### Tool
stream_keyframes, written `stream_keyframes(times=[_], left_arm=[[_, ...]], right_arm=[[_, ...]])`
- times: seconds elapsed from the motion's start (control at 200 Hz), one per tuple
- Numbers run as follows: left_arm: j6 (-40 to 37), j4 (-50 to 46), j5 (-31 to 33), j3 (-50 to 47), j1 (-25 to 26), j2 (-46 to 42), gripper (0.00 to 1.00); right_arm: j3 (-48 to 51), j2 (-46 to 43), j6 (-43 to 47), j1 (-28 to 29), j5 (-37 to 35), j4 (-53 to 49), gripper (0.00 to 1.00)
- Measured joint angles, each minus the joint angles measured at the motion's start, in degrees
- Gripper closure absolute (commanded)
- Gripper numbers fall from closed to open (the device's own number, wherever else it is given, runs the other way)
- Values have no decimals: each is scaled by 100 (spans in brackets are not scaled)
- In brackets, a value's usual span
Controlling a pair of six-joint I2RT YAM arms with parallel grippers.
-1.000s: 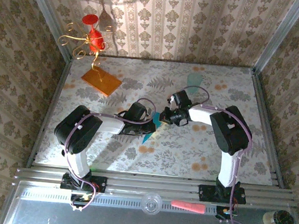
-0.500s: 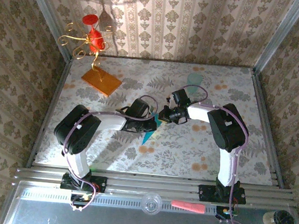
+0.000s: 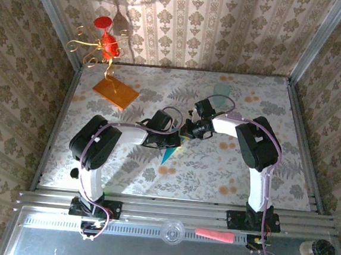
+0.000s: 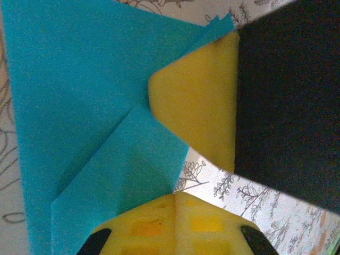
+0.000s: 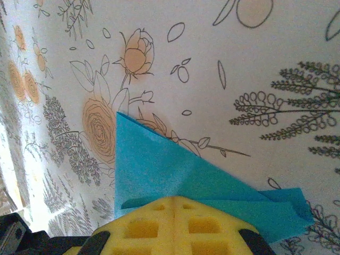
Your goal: Fold a paper plane with a square sheet of paper (pick it up from the middle)
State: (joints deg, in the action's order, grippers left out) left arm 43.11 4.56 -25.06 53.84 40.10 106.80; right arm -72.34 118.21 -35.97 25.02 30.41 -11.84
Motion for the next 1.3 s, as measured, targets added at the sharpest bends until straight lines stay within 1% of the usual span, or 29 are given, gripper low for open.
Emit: stream_keyframes(times=[0.09, 0.215, 0.345, 0.515, 0.64, 0.675, 0.735, 0.835, 0.925, 1.045, 1.105, 1.22, 1.24, 1.3], left_arm=[[-26, -9, 0, -282, 11, -229, 100], [-28, -153, 20, -730, 94, -669, 95], [48, -162, 39, -1464, 225, -1283, 93], [304, -199, 103, -2326, 227, -2164, 91], [409, -599, 258, -2544, 225, -2656, 86], [411, -702, 304, -2546, 216, -2776, 83], [393, -859, 393, -2522, 166, -2992, 75], [319, -1102, 573, -2406, -46, -3276, 60], [175, -1279, 782, -2223, -323, -3453, 42], [2, -1429, 1150, -2061, -706, -3606, 21], [-151, -1488, 1349, -2041, -863, -3650, 14], [-280, -1547, 1690, -2041, -1196, -3687, 6], [-310, -1532, 1733, -2044, -1263, -3692, 1], [-345, -1473, 1790, -2059, -1456, -3718, 0]], right_arm=[[-138, 63, 33, 0, 2, -188, 99], [-221, 90, 111, 0, -11, -319, 99], [-232, 90, 166, 0, -20, -350, 99], [-236, 90, 240, 0, -15, -356, 98], [-254, 70, 321, 7, -15, -393, 95], [-262, 52, 337, 11, -22, -461, 94], [-264, -13, 378, 42, -81, -638, 88], [-264, -225, 444, 103, -214, -990, 70], [-273, -560, 435, 240, -387, -1228, 56], [-273, -1080, 374, 503, -824, -1508, 39], [-271, -1272, 249, 629, -1115, -1652, 34], [-269, -1423, 55, 916, -1692, -1851, 23], [-269, -1423, -20, 970, -1803, -1899, 21], [-269, -1410, -168, 1137, -2131, -2068, 18]])
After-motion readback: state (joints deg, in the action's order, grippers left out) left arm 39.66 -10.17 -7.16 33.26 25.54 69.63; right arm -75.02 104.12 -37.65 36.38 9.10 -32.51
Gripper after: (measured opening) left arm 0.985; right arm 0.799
